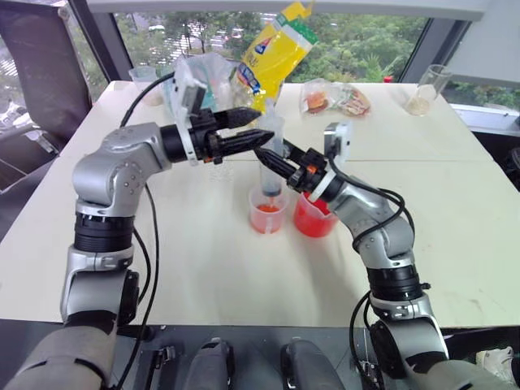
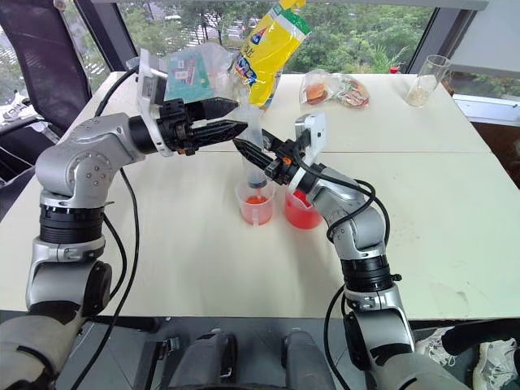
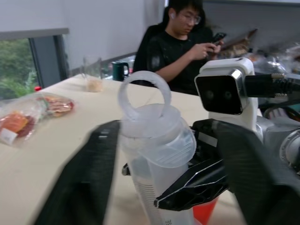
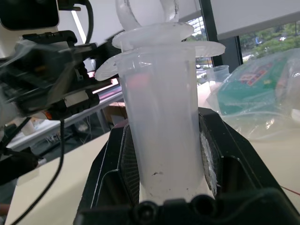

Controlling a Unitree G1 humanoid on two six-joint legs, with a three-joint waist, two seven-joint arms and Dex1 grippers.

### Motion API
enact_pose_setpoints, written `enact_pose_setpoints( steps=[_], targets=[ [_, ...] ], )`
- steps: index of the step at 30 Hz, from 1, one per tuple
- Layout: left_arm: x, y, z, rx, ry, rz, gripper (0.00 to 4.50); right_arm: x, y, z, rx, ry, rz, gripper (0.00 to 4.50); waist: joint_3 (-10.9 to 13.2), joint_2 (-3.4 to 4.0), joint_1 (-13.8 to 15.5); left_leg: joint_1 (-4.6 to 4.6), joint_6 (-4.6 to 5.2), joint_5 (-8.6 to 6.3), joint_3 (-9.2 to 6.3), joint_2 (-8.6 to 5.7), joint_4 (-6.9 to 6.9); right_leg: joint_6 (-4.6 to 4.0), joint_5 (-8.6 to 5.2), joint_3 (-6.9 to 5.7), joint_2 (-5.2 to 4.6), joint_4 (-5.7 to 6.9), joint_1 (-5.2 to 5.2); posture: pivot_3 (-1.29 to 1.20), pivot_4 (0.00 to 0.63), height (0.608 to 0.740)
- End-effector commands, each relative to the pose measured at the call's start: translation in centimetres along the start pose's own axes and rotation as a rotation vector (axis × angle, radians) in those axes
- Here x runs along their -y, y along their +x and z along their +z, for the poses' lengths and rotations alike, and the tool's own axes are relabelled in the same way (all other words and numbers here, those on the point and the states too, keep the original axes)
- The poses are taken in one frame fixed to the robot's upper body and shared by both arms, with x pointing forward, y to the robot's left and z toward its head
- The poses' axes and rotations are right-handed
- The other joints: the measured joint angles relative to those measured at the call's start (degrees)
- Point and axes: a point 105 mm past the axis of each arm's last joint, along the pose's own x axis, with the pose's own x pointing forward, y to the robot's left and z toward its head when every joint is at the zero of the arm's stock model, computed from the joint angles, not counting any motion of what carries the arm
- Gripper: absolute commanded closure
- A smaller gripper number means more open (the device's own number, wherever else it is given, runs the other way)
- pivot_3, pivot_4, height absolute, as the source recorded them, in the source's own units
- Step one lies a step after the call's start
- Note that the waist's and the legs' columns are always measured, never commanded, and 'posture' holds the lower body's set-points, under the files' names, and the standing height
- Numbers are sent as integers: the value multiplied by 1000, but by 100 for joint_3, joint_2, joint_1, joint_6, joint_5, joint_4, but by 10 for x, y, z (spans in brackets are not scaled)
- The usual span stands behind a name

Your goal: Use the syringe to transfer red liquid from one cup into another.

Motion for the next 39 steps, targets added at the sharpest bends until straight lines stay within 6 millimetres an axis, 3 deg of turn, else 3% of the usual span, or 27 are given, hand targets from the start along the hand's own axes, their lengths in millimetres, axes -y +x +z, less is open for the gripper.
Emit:
enact_pose_setpoints(
  steps=[1,6,11,15,19,22,29,36,39],
  targets=[
    [-1,-14,10,-3,31,23,83,-9,6,23,86,-55,48,3140,0,0,-20,-1,0,0,0,1,0,0,0,0,1,0,-1,0,150,740],
    [-2,-42,17,-8,42,86,83,-5,4,24,80,-60,39,3140,0,-1,-108,-2,0,0,-2,0,-3,0,0,-1,-5,-2,-1,0,150,740],
    [1,-59,13,-3,22,144,83,9,2,59,114,-53,-19,3140,1,-1,-110,-2,0,0,-2,0,-2,0,0,-1,-11,-1,0,0,150,740],
    [11,-59,-3,-9,-5,150,83,56,-9,102,33,-3,-248,3140,2,1,-96,-5,2,-1,-3,-3,-2,0,0,-3,-20,0,0,0,150,740],
    [22,-55,-15,-15,-11,139,83,95,-36,116,-138,26,-447,3140,-1,-4,-74,-5,4,-3,-8,-2,-7,-1,0,-9,-22,-11,4,0,150,740],
    [29,-53,-20,-8,-30,129,83,122,-72,103,-396,36,-596,3140,-1,-3,-70,-5,8,-5,-1,-4,-11,-1,0,-3,-24,-22,6,0,150,740],
    [33,-53,-25,-16,-40,127,83,136,-134,26,-827,193,-742,3140,1,-1,-135,-6,16,-9,8,0,-15,-1,0,10,-10,-28,1,0,150,740],
    [37,-56,-30,-40,-47,142,83,138,-160,-26,-964,289,-810,3140,1,-1,-108,-10,15,-9,10,-3,-11,-1,0,11,-12,-27,-1,0,150,740],
    [39,-58,-34,-53,-54,148,83,137,-167,-39,-994,309,-820,3140,1,-1,-108,-10,16,-9,10,-3,-11,0,0,10,-12,-28,-1,0,150,740]
  ],
)
